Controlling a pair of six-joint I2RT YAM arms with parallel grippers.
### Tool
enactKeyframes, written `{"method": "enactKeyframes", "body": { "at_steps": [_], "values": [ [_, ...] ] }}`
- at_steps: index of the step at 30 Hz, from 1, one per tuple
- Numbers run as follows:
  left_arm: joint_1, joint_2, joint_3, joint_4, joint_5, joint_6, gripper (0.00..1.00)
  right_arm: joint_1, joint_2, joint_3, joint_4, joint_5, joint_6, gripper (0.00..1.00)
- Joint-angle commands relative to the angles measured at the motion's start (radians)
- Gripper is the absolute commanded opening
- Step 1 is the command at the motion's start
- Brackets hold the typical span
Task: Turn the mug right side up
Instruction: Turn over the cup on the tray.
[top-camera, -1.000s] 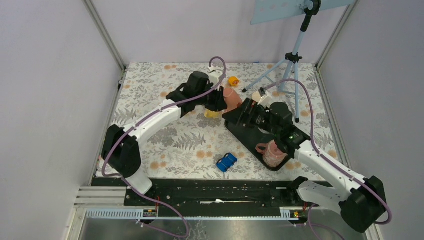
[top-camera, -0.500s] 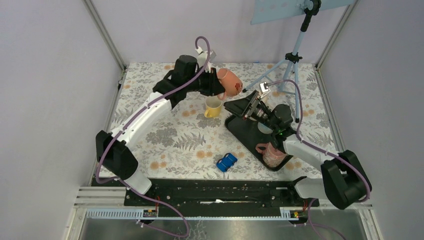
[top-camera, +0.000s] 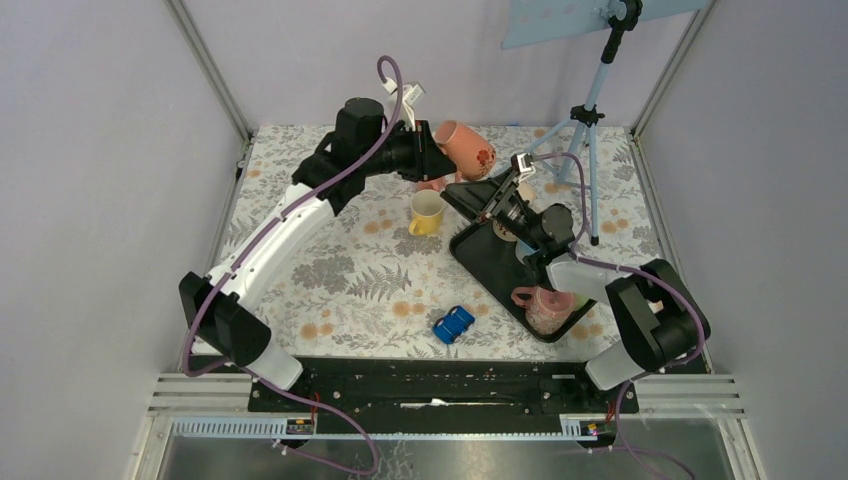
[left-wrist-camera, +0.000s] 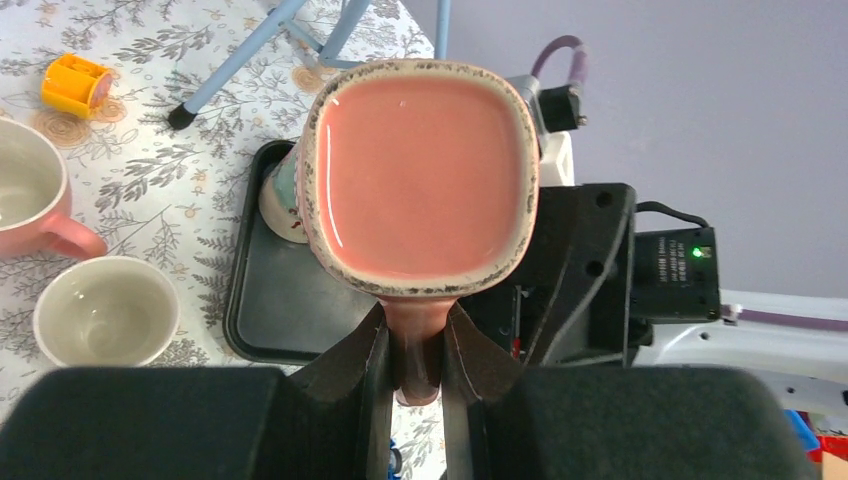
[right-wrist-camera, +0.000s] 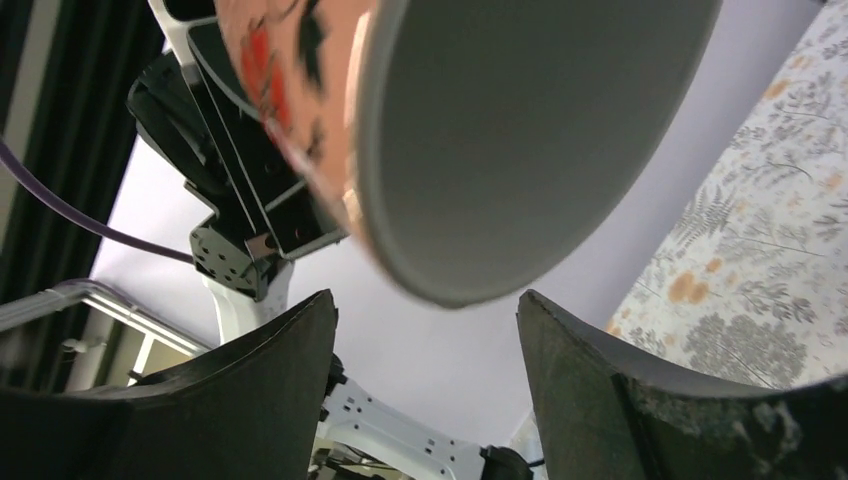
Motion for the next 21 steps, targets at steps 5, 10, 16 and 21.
{"method": "enactKeyframes", "body": {
  "at_steps": [5, 10, 16, 21],
  "values": [
    [0.005, -0.082, 0.034, 0.188, 0.073, -0.085, 0.0, -0.002, 0.053, 0.111, 0.212, 0.037, 0.088, 0.66],
    [0.006, -0.088, 0.023, 0.216, 0.093, -0.114, 0.0, -0.001, 0.054, 0.136, 0.206, 0.039, 0.09, 0.6],
    [0.005, -0.095, -0.001, 0.245, 0.107, -0.138, 0.0, -0.001, 0.06, 0.15, 0.206, 0.047, 0.097, 0.53],
    [0.007, -0.1, -0.026, 0.27, 0.118, -0.156, 0.0, 0.001, 0.059, 0.173, 0.19, 0.044, 0.088, 0.45]
  ]
}}
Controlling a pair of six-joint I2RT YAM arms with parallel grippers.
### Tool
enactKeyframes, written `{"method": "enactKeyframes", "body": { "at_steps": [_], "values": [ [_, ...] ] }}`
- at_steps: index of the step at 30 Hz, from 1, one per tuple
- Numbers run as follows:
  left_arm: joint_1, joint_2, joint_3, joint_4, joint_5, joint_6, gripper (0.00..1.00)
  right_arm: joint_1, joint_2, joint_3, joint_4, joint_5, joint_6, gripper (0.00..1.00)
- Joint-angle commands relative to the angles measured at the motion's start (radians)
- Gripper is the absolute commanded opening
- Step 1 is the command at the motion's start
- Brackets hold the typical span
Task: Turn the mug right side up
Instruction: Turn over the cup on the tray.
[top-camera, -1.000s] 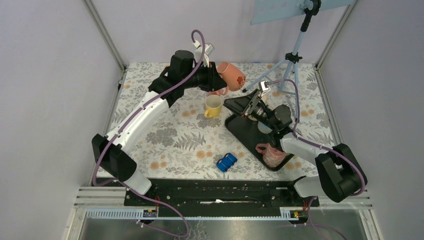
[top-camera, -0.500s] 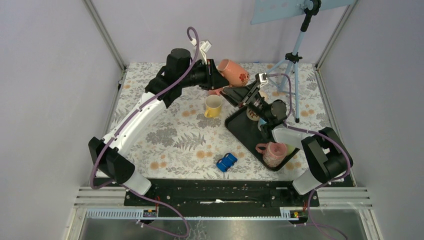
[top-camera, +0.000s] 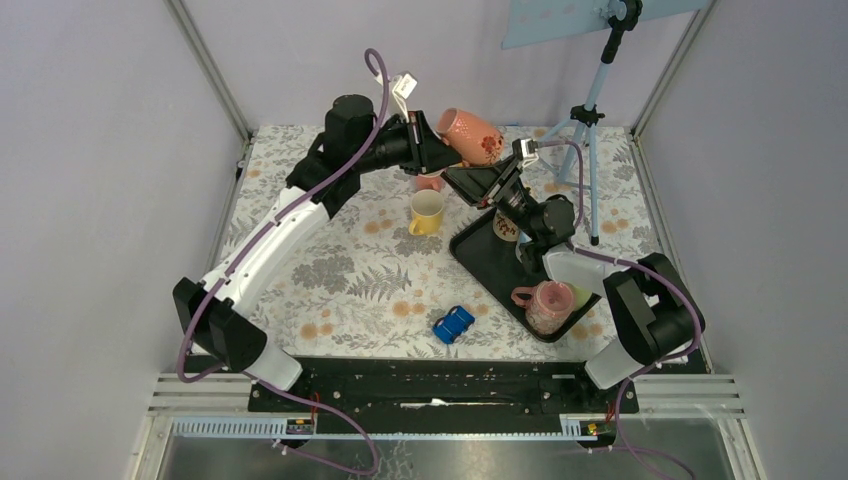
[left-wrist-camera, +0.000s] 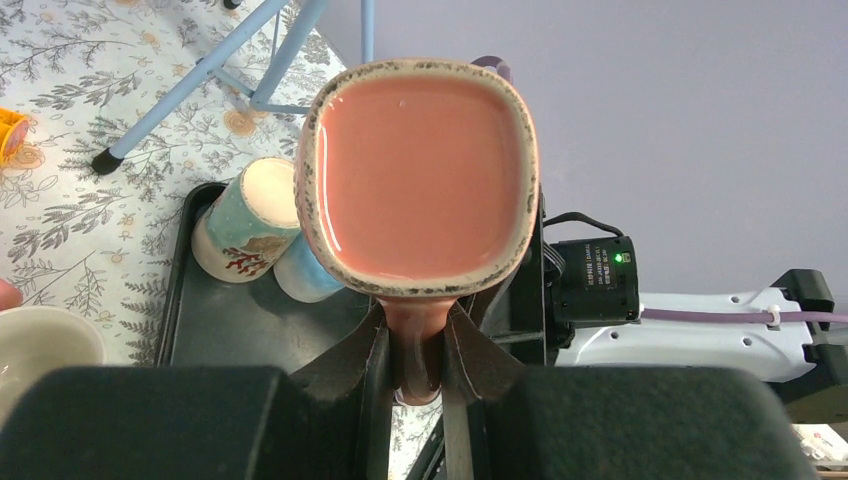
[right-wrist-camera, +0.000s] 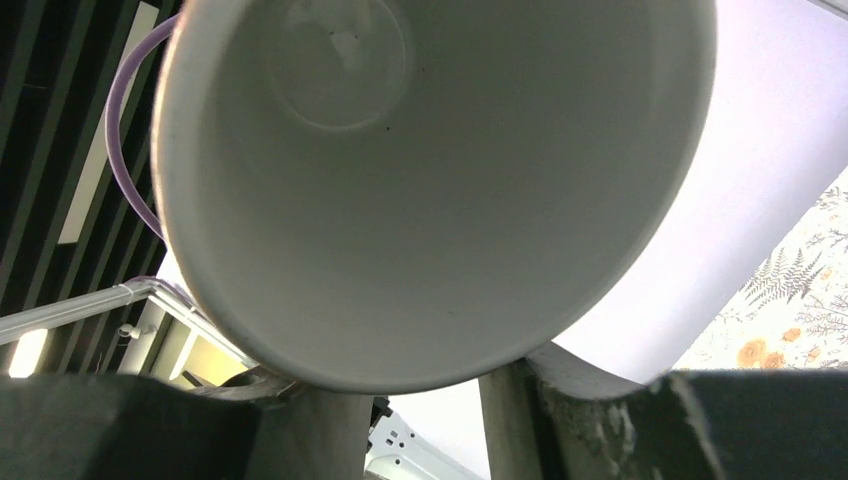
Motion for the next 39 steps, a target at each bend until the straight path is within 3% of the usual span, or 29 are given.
{"method": "enactKeyframes", "body": {
  "at_steps": [1, 21, 26, 30, 35, 39],
  "values": [
    [0.006, -0.07, -0.012, 0.149, 0.042, -0.029, 0.0, 0.001, -0.002, 0.063, 0.075, 0.011, -0.008, 0.45],
    [0.011, -0.104, -0.152, 0.265, 0.034, -0.094, 0.0, 0.014, 0.025, 0.123, 0.059, 0.016, -0.011, 0.33],
    [0.013, -0.11, -0.165, 0.265, 0.024, -0.097, 0.0, 0.014, 0.023, 0.123, 0.069, 0.008, -0.013, 0.42],
    [0.015, -0.108, -0.168, 0.264, 0.027, -0.101, 0.0, 0.014, 0.024, 0.129, 0.079, 0.002, -0.01, 0.41],
    [0.015, -0.104, -0.174, 0.293, 0.036, -0.111, 0.0, 0.015, 0.03, 0.14, 0.075, -0.006, -0.01, 0.33],
    [0.015, -0.107, -0.182, 0.292, 0.035, -0.112, 0.0, 0.015, 0.031, 0.142, 0.069, -0.011, -0.01, 0.2]
  ]
}}
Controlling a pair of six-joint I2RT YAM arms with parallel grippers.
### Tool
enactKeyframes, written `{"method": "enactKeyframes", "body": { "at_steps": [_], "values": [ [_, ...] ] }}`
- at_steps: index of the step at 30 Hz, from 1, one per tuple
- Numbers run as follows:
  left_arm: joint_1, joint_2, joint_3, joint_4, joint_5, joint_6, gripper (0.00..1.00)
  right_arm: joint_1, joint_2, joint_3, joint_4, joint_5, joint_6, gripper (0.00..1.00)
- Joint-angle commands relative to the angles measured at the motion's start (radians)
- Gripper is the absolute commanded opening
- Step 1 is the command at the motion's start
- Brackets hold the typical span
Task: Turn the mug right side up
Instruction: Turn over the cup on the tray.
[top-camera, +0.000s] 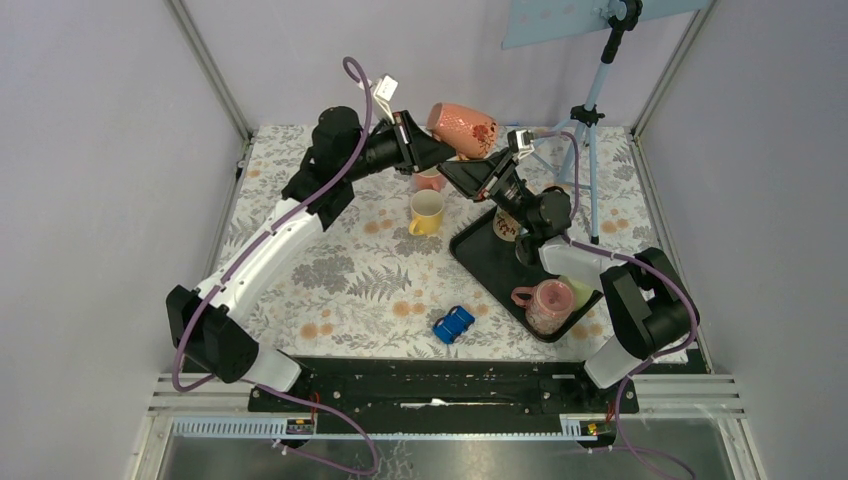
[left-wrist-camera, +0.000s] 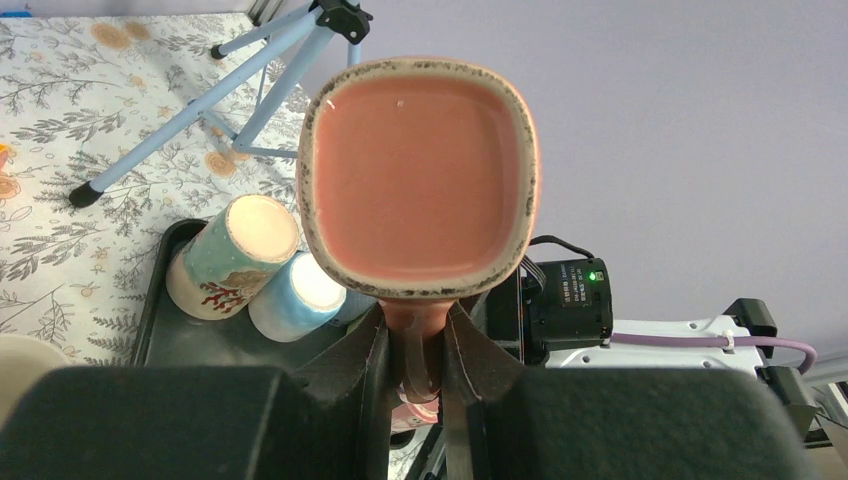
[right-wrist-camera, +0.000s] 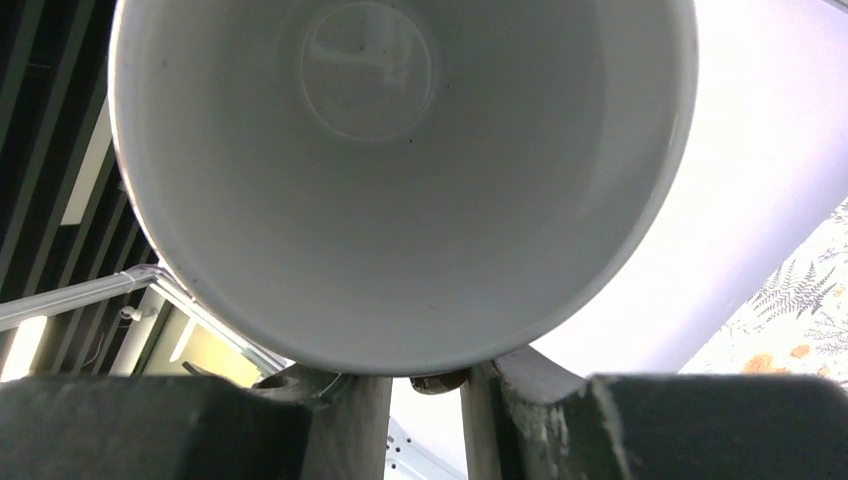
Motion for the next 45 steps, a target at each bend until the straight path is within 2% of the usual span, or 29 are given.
{"method": "enactKeyframes", "body": {
  "at_steps": [1, 4, 7, 10, 14, 21, 29, 35, 45],
  "values": [
    [-0.011, -0.043, -0.019, 0.056, 0.039, 0.028, 0.0, 0.007, -0.008, 0.066, 0.075, 0.009, -0.006, 0.15],
    [-0.005, -0.058, -0.035, 0.048, 0.029, 0.036, 0.0, 0.007, -0.027, 0.059, 0.031, 0.007, -0.032, 0.0],
    [0.004, -0.064, -0.046, 0.036, 0.023, 0.045, 0.0, 0.007, -0.051, 0.049, -0.018, 0.006, -0.071, 0.0],
    [0.009, -0.072, -0.058, 0.036, 0.013, 0.056, 0.17, 0.009, -0.075, 0.045, -0.075, 0.007, -0.114, 0.0],
    [0.014, -0.087, -0.087, 0.036, -0.008, 0.071, 0.33, 0.008, -0.109, 0.043, -0.145, 0.011, -0.166, 0.0],
    [0.022, -0.109, -0.132, 0.036, -0.045, 0.087, 0.49, 0.018, -0.174, 0.059, -0.351, 0.023, -0.299, 0.0],
    [0.028, -0.106, -0.155, 0.043, -0.062, 0.097, 0.54, 0.046, -0.237, 0.103, -0.619, 0.071, -0.475, 0.0],
    [0.029, -0.132, -0.181, 0.007, -0.127, 0.138, 0.59, 0.069, -0.27, 0.158, -0.844, 0.133, -0.638, 0.0],
    [0.029, -0.175, -0.222, -0.058, -0.218, 0.192, 0.62, 0.106, -0.247, 0.237, -0.984, 0.192, -0.764, 0.0]
  ]
}}
